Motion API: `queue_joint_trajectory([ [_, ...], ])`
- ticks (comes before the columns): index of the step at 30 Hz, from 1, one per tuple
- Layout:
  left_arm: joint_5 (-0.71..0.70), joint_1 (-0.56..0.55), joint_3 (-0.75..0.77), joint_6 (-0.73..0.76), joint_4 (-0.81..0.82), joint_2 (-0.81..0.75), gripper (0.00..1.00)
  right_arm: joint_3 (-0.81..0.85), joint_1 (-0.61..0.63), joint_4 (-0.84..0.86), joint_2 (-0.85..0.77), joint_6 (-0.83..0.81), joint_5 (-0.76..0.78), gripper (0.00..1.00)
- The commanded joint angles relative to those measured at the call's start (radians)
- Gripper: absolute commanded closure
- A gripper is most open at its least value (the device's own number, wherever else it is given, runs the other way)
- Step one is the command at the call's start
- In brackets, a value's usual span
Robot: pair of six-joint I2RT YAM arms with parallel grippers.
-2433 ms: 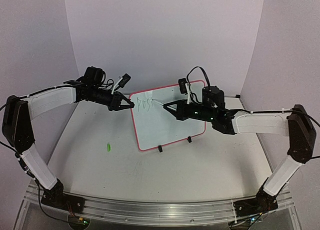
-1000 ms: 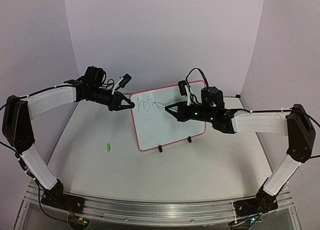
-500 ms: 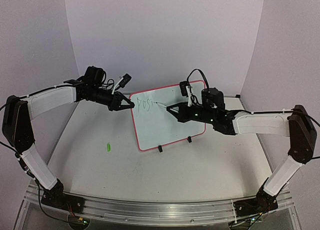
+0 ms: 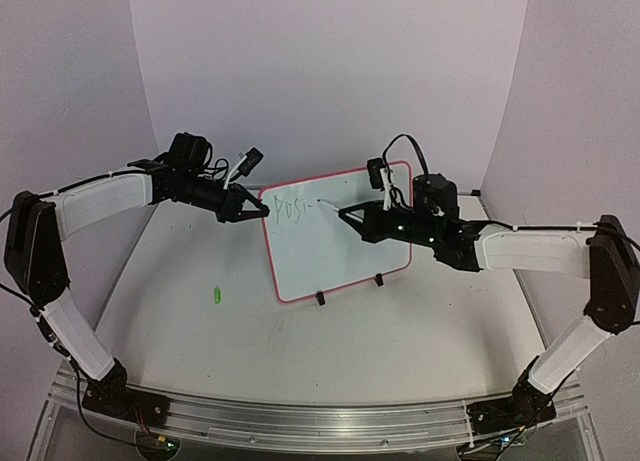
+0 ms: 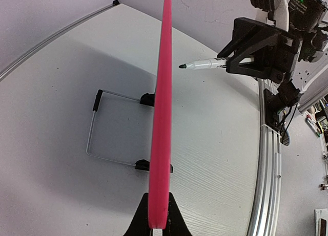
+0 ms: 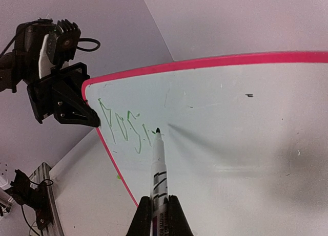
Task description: Write a sentence on the whiteboard
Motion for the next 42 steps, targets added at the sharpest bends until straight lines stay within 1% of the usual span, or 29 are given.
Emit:
queue_joint_trajectory([
  [1, -0.038, -0.02, 0.015, 0.024, -0.04, 0.011, 1.0, 0.022, -0.004, 0.045, -0.028, -0.012, -0.029, 1.0],
  [7, -0.04, -0.02, 0.014, 0.026, -0.042, 0.01, 1.0, 0.074, -0.004, 0.045, 0.028, -0.014, -0.046, 1.0],
  [15, -0.042, -0.02, 0.015, 0.026, -0.041, 0.01, 1.0, 0.101, -0.004, 0.029, 0.067, -0.012, -0.02, 1.0],
  [20, -0.041, -0.02, 0.015, 0.025, -0.042, 0.009, 1.0, 0.083, -0.004, 0.022, 0.067, -0.006, 0.011, 1.0],
  [31, -0.041, -0.02, 0.015, 0.026, -0.042, 0.01, 1.0, 0.015, -0.003, 0.03, 0.059, 0.019, 0.02, 1.0],
  [42, -0.039, -0.021, 0.016, 0.026, -0.042, 0.012, 1.0, -0.007, 0.002, 0.03, 0.054, 0.021, 0.043, 1.0],
])
